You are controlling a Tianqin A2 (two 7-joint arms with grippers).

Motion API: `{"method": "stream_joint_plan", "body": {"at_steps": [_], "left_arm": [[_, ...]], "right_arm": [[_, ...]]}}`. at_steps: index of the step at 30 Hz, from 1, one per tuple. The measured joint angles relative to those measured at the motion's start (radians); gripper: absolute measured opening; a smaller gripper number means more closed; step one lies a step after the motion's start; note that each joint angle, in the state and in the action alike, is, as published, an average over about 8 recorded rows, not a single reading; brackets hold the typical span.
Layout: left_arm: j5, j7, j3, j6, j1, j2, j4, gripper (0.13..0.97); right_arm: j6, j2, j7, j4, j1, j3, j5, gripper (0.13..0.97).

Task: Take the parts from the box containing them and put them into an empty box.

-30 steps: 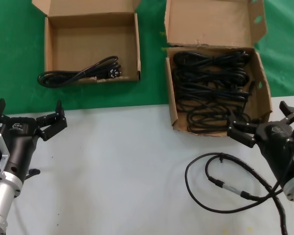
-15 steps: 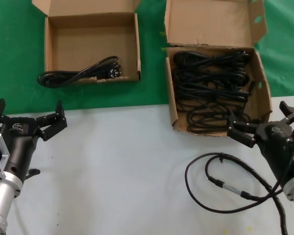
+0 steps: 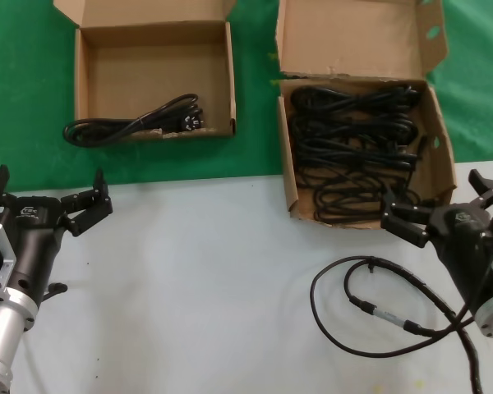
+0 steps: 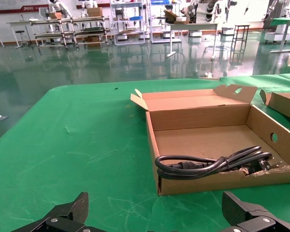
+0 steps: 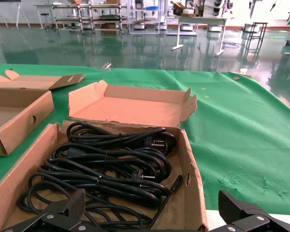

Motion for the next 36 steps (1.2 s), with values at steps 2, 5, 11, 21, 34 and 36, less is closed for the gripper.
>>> {"method": "stream_joint_plan", "body": {"at_steps": [2,5,11,21,34,36], "left_arm": [[0.0,0.0,0.0,0.0,0.0,0.0,0.0,0.966],[0.0,0.0,0.0,0.0,0.0,0.0,0.0,0.966],[0.0,0.0,0.0,0.0,0.0,0.0,0.0,0.966],[0.0,0.0,0.0,0.0,0.0,0.0,0.0,0.966],[0.0,0.0,0.0,0.0,0.0,0.0,0.0,0.966],[0.0,0.0,0.0,0.0,0.0,0.0,0.0,0.966]], "right_arm": [[0.0,0.0,0.0,0.0,0.0,0.0,0.0,0.966],[0.0,0.0,0.0,0.0,0.0,0.0,0.0,0.966],[0.0,0.0,0.0,0.0,0.0,0.0,0.0,0.966],[0.0,0.0,0.0,0.0,0.0,0.0,0.0,0.966],[0.0,0.0,0.0,0.0,0.0,0.0,0.0,0.966],[0.0,0.0,0.0,0.0,0.0,0.0,0.0,0.966]]}}
